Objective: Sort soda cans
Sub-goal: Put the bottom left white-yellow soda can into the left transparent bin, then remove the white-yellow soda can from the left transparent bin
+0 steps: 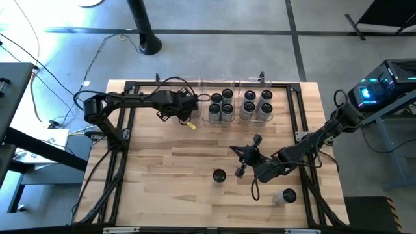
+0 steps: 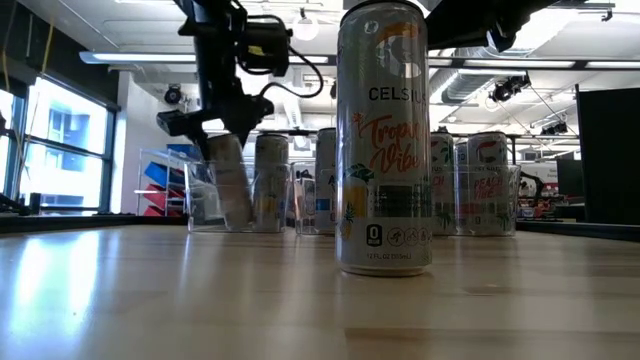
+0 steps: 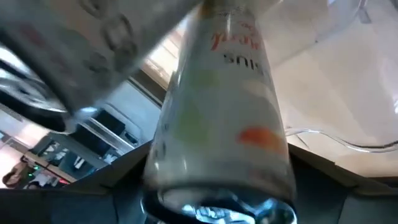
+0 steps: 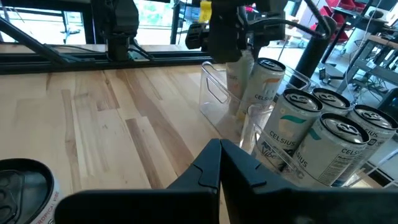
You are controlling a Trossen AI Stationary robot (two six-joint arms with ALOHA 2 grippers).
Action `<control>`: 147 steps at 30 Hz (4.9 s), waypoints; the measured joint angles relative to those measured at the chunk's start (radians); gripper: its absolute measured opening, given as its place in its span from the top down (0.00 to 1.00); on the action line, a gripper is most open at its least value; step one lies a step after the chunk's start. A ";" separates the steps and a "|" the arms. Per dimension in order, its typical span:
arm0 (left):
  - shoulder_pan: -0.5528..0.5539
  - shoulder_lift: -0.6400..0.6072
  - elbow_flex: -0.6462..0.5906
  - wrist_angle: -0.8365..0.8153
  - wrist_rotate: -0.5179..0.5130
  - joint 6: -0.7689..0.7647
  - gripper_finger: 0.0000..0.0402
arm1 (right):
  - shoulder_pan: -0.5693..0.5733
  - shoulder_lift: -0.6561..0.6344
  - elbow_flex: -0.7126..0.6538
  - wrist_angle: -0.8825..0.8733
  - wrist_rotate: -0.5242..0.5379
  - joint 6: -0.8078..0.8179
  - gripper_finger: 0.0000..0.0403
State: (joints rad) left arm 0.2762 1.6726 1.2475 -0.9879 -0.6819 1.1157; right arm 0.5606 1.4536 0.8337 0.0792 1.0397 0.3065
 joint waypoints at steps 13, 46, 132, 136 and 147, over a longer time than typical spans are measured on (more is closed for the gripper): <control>0.003 -0.002 0.080 -0.043 0.076 -0.034 0.31 | 0.000 0.000 0.000 0.000 0.000 0.000 1.00; 0.041 -0.390 -0.291 0.368 0.411 -0.559 0.31 | 0.003 0.000 0.000 -0.001 0.000 -0.001 1.00; 0.120 -0.076 -0.164 0.227 0.357 -0.007 0.43 | -0.037 0.000 0.000 0.083 -0.093 0.007 1.00; 0.128 -0.048 -0.166 0.214 0.354 -0.015 0.43 | -0.037 0.000 0.000 0.083 -0.094 0.007 1.00; 0.133 0.036 -0.152 0.215 0.352 0.017 0.42 | -0.040 0.000 0.000 0.073 -0.108 0.001 1.00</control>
State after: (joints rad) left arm 0.4091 1.7088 1.0960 -0.7728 -0.3302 1.1331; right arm 0.5205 1.4536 0.8337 0.1523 0.9314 0.3076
